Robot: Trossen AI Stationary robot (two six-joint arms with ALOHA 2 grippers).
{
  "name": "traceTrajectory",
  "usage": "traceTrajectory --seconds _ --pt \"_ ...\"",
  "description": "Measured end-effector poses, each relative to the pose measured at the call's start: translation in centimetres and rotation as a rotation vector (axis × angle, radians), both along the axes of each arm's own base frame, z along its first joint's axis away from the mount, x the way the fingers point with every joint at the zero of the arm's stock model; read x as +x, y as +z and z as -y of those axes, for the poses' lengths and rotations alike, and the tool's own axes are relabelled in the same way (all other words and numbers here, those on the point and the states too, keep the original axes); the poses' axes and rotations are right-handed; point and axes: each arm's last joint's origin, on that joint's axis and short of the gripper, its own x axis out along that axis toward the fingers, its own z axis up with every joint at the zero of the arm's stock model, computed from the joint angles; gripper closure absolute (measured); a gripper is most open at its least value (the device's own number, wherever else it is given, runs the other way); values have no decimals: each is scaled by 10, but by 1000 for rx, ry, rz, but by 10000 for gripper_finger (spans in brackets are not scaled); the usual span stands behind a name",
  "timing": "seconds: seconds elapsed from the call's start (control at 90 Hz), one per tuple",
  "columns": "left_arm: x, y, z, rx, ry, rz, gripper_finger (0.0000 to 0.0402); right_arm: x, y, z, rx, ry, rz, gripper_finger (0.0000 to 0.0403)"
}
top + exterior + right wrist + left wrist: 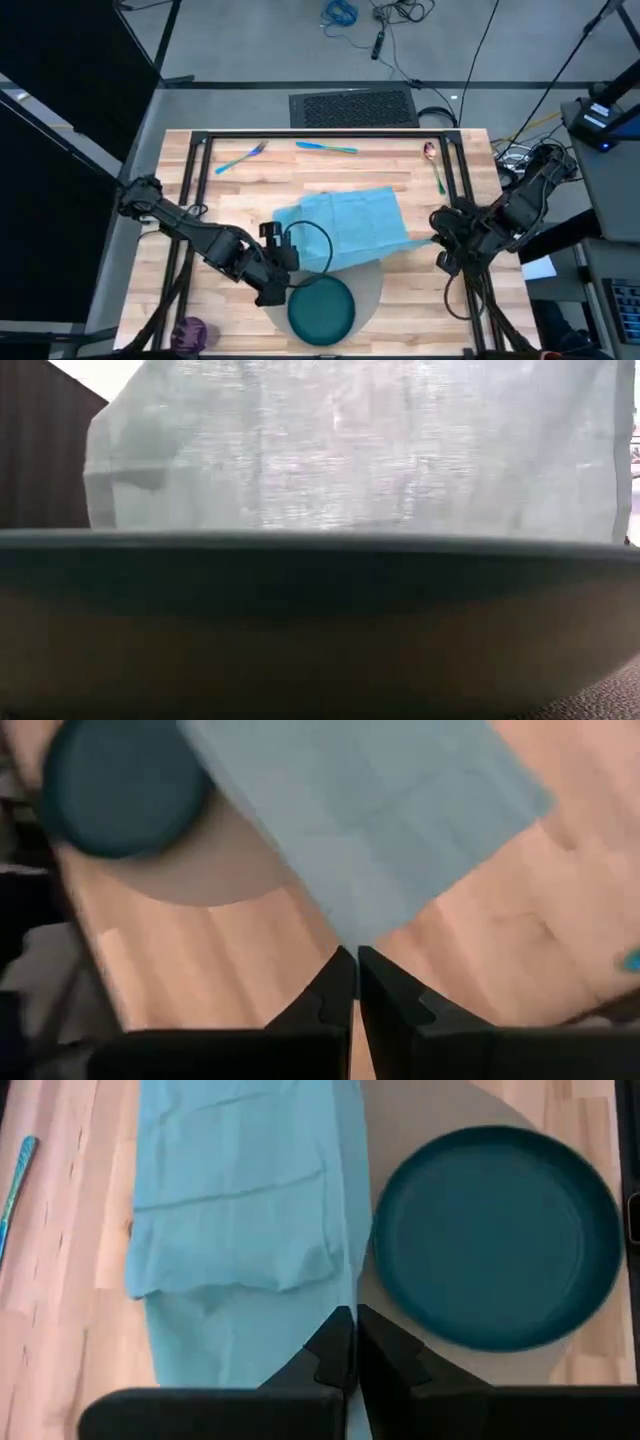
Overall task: Set table place
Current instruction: Fold the blue napkin
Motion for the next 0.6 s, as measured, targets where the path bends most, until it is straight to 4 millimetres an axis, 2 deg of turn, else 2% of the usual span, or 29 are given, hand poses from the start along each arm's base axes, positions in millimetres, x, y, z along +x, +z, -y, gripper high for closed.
traceTrajectory --seconds 0.2,0.333,0.444,0.6 --pt "0 1 -1 -1 15 7 402 0 -2 -16 65 24 6 403" --pt "1 1 -2 9 8 5 402 8 -9 -25 28 38 -7 403" --pt "3 1 -7 30 9 1 402 12 -11 -12 -69 -5 -48 403" --pt "3 1 -9 38 17 2 402 21 -11 2 -106 -25 -66 403"
